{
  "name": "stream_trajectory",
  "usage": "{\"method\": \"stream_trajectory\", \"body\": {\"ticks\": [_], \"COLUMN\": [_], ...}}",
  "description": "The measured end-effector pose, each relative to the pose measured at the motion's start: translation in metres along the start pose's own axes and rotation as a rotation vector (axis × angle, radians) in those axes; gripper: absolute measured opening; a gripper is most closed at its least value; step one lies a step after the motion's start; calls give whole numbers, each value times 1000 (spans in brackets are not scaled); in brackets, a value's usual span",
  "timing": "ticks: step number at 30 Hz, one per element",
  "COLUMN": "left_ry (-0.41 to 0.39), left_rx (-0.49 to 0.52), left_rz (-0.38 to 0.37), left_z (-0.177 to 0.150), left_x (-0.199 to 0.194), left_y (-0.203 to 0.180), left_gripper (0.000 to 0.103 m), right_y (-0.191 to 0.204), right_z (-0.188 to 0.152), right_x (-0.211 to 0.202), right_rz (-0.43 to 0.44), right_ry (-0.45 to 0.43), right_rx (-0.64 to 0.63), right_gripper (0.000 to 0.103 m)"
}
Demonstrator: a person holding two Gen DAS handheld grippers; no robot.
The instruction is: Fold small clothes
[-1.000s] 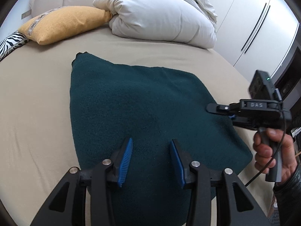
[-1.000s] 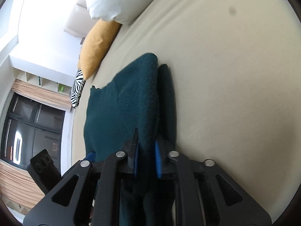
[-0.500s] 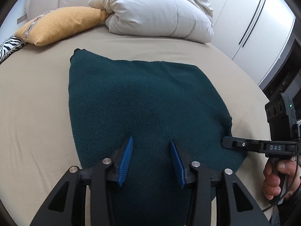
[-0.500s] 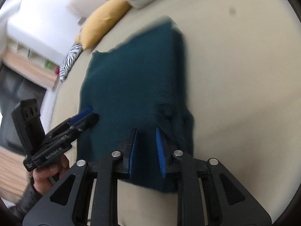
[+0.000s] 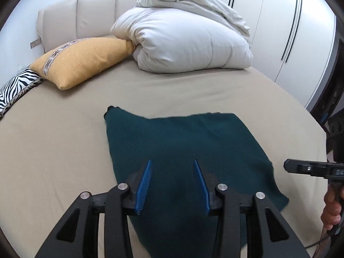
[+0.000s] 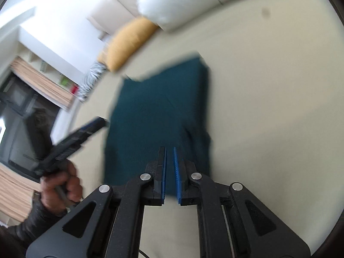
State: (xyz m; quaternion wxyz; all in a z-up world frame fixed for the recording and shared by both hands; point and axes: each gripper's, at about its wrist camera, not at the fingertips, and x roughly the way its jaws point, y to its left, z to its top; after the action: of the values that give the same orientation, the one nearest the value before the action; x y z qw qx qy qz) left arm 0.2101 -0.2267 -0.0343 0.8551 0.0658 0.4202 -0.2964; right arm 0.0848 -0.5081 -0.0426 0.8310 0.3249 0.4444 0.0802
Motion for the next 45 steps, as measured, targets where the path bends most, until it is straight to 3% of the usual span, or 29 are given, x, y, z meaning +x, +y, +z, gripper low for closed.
{"method": "stream_trajectory", "body": {"ticks": [4,6,7,8,10,13,15,17,21,24,32,34,35,37,39,43,45], "left_ry": [140,125,132,133,140,139,129,127,147,158,155,156,156,152,149,146,143], "left_rx": [-26,-62,-82,-77,-30,-39,-31,-21,-24,-19,-17,-16,-16,-14,-12,-8,-9], "left_rz": [29,-3,-18,-20,-4,-5,3,14,5,8,14,20,22,26,31,37,39], "left_z": [4,-1,-1,-1,1,2,0,-1,1,1,1,1,1,0,0,0,0], "left_x": [57,65,66,65,68,69,69,70,72,73,74,75,74,74,74,73,73], "left_y": [15,26,29,29,25,26,24,21,24,23,22,21,21,20,19,19,18], "left_gripper": [44,45,45,45,46,46,46,46,46,46,46,46,46,46,46,46,46], "right_y": [16,-6,-15,-29,-56,-54,-42,-24,-2,-14,-64,-72,-75,-83,-81,-54,-41], "right_z": [47,59,62,61,56,54,61,73,104,115,113,110,108,100,90,75,69], "right_x": [44,76,93,101,97,75,59,47,80,128,107,90,83,62,47,28,25], "right_rz": [90,34,-31,-11,109,49,3,5,42,-26,-20,-94,-119,-198,-116,-97,-72], "right_ry": [35,78,103,91,23,-11,-16,-38,46,133,-29,-78,-104,-134,-148,-159,-153], "right_rx": [-40,49,76,95,192,187,154,96,26,69,160,174,177,205,207,106,69], "right_gripper": [8,7,0,0,0,0,8,8,8,3,0,0,12,15,16,46,52]}}
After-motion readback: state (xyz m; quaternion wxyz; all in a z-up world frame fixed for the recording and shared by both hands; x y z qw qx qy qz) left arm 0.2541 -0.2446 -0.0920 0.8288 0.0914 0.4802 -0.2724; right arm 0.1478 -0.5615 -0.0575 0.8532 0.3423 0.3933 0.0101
